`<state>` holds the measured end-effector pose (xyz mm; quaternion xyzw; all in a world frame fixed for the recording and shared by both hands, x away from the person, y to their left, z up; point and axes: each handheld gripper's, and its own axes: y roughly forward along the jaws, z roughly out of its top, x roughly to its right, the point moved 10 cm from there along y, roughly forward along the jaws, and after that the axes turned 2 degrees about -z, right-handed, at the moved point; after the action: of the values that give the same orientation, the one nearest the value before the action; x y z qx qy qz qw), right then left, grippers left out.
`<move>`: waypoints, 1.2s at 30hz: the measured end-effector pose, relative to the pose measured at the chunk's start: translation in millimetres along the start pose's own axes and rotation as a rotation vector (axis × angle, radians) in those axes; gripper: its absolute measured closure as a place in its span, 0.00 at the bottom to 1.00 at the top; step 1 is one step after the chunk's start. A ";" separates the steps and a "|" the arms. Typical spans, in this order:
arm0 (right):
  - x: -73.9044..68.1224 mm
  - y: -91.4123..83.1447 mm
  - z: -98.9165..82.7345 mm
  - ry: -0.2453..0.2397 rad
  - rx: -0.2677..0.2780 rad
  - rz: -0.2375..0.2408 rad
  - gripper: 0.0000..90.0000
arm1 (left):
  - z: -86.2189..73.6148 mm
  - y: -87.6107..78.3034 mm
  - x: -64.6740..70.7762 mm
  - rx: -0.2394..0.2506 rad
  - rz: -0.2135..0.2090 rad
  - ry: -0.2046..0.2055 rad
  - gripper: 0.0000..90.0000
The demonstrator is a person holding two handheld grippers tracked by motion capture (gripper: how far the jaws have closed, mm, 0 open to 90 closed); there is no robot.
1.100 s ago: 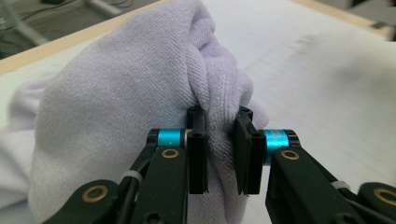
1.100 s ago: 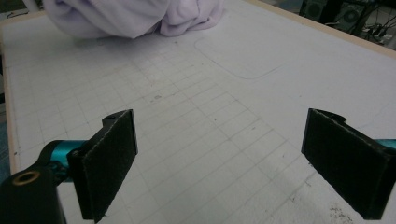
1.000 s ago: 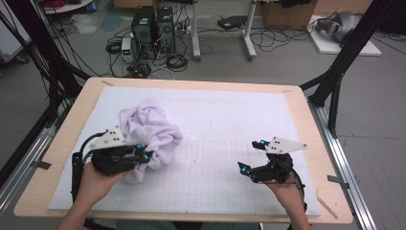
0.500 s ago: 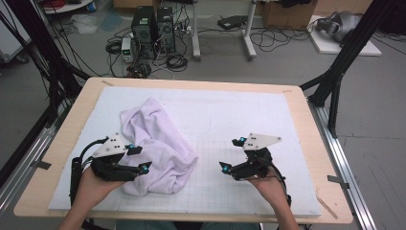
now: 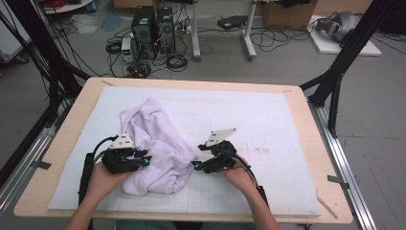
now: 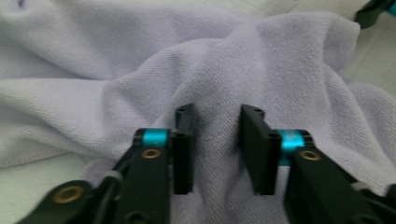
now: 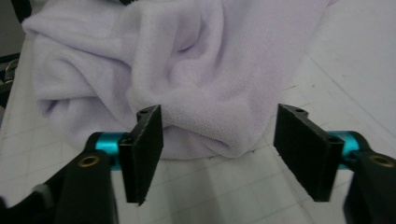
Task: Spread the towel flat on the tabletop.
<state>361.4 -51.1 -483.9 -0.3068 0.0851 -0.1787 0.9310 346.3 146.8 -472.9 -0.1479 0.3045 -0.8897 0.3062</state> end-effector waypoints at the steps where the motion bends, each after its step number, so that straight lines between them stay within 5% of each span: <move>1: 0.0 0.0 0.0 0.000 0.000 0.000 0.38 | -2.3 0.5 -0.2 -0.001 -0.005 -0.003 0.77; 9: 5.7 23.7 -10.5 0.012 -0.059 0.025 0.62 | -7.0 -5.2 11.3 0.003 -0.035 0.015 0.89; 12: 2.5 27.6 -12.4 -0.051 -0.080 0.028 0.89 | -9.0 -8.7 13.8 0.006 -0.035 0.017 0.90; 14: 1.0 25.0 -10.9 -0.067 -0.073 0.038 0.92 | -10.2 -10.0 14.7 0.011 -0.045 0.008 0.90; 19: -5.0 6.9 -5.4 -0.079 -0.034 0.057 0.93 | -8.9 -14.7 20.3 0.029 -0.052 0.008 0.90; 25: -20.4 -41.9 -5.1 -0.110 0.020 0.053 0.93 | -2.1 -29.4 41.1 0.062 -0.074 0.042 0.90; 30: -54.4 -81.1 -17.4 -0.147 0.033 0.065 0.93 | -4.9 -43.4 71.0 0.057 -0.094 0.097 0.90; 35: -77.4 -94.6 -29.8 -0.147 0.025 0.099 0.92 | -10.8 -50.4 85.1 0.043 -0.122 0.112 0.88; 36: -83.0 -96.4 -32.7 -0.145 0.019 0.107 0.79 | -10.5 -53.4 86.2 0.041 -0.121 0.117 0.81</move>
<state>249.1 -109.0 -447.9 -0.3054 0.0319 -0.1066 0.9457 251.1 130.4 -440.5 -0.1074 0.2942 -0.9197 0.2366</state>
